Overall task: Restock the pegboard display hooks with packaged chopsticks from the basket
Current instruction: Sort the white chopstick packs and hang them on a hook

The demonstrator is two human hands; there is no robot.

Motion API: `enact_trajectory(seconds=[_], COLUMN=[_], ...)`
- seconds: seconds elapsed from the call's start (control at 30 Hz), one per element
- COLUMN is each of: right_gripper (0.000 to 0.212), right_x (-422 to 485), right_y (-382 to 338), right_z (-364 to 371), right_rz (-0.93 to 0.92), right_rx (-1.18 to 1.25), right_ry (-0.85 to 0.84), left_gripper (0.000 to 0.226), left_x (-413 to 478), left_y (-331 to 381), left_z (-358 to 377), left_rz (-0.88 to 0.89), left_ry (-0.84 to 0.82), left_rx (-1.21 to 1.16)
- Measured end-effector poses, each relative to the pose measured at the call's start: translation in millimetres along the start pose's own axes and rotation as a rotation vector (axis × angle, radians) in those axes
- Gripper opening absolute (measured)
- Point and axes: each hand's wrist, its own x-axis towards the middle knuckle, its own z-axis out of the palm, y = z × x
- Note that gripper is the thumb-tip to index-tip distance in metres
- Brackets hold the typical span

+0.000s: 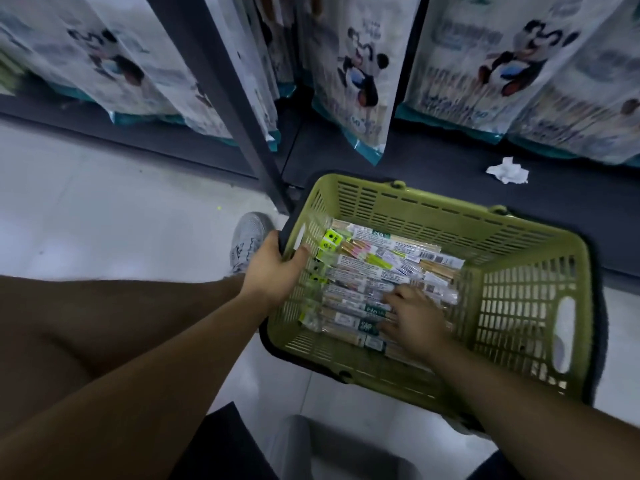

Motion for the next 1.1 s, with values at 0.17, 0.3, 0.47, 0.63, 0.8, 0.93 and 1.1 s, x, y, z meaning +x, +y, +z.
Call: enact_trajectory(seconds=[0.17,0.3,0.47,0.63,0.8,0.93,1.1], right_gripper=[0.052,0.047,0.042,0.028,0.01,0.008,0.004], right_x=[9,10,2,-3,-2,0,-3], right_y=[-7,-11,-11,-5,-29,-76,-100], right_z=[1,0,2,-26,-74,-108,-109], right_rz=[0.014,-0.013,-0.046,-0.018,0.051,-0.035,-0.043], right_rx=[-0.007,-0.145,-0.19,0.091,0.54,0.903,1.091], right_ry=[0.007,-0.018,-0.029,-0.002,0.122,0.1,-0.046], left_gripper=[0.019,0.019,0.024,0.042,0.042,0.02,0.016], left_x=[1,0,-3,-9,-17,-24,-26], left_y=[0,0,3,12,27,50,55], left_z=[0,-2,-7,-14,-17,-12,-4], left_rz=[0.006,0.003,-0.015,-0.032,0.266,0.16,-0.04], left_ry=[-0.011,-0.025,-0.081,-0.1,0.242,-0.183,-0.255], left_rx=[-0.026,-0.046,-0.068,-0.121,0.102,-0.161,-0.596])
